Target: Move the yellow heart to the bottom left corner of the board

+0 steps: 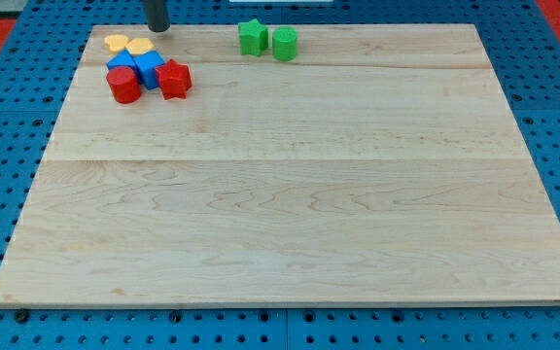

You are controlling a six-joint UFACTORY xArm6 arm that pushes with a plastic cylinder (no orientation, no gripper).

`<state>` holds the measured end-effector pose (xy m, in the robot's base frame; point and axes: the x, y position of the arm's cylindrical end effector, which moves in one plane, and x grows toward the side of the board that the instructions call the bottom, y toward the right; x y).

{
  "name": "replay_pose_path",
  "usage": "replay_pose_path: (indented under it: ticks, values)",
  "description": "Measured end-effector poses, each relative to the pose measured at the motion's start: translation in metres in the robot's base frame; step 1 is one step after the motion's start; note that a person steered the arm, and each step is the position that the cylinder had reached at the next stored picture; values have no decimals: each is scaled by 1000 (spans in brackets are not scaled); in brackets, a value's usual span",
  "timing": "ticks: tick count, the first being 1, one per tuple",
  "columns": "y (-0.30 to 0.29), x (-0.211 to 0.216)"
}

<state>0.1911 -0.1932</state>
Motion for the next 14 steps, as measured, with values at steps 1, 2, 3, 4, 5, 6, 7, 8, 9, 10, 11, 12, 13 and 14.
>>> replay_pose_path:
  ticks: [1, 2, 3, 4, 5, 6, 7, 8, 9, 10, 11, 12, 13, 14]
  values:
    - [-15, 29]
    - [-16, 64]
    - [-16, 109]
    - [-14, 149]
    - [11, 96]
    - [17, 34]
    - [-30, 30]
    - [-41, 35]
    - [-41, 95]
    - [-40, 161]
    - [-30, 179]
    - [-17, 191]
    - [-16, 162]
    - [-23, 142]
